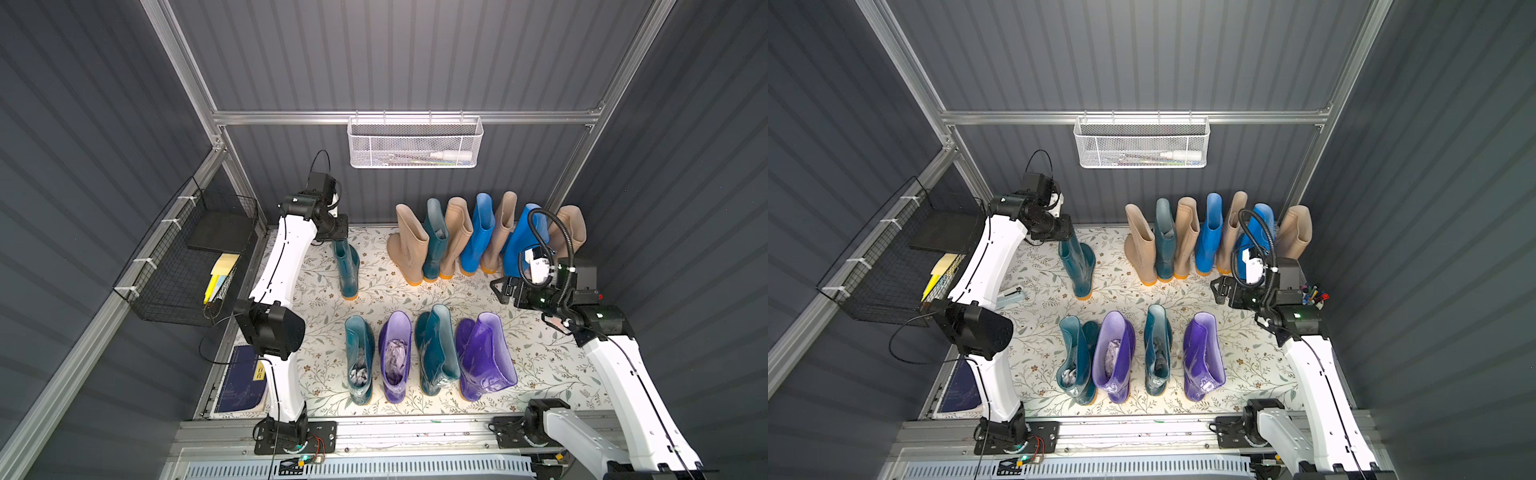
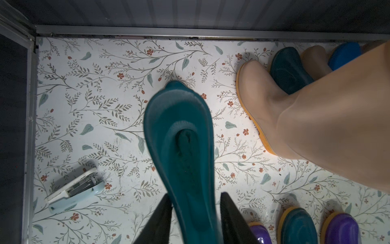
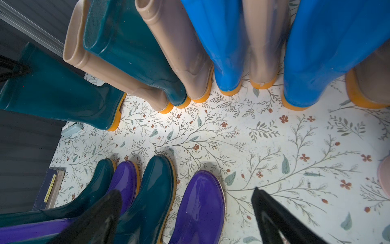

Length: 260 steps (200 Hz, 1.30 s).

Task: Match and arrange rain boots in pairs
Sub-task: Move the rain boot to the corner of the board.

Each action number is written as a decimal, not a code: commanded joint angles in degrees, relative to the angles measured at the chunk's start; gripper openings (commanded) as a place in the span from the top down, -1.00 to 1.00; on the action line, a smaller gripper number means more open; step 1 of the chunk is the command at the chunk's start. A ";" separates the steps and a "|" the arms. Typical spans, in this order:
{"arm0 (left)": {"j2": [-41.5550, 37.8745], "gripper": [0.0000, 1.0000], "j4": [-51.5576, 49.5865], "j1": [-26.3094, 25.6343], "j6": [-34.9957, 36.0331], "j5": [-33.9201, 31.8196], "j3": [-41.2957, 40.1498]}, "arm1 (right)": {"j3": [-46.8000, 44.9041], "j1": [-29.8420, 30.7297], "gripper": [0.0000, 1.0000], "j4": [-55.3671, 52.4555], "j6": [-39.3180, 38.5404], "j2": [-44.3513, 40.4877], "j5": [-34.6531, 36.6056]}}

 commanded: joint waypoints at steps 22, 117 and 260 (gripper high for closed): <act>3.47 1.00 -1.07 0.27 0.17 -1.57 3.12 | 0.15 0.26 -0.98 0.96 0.81 0.15 -1.05; 5.45 1.00 2.81 4.49 3.68 0.16 15.56 | -3.73 0.22 -0.98 7.71 4.20 2.24 -6.42; 6.61 1.00 9.66 12.14 18.96 -9.02 14.19 | -1.60 0.36 -0.98 0.98 7.99 -4.72 -6.37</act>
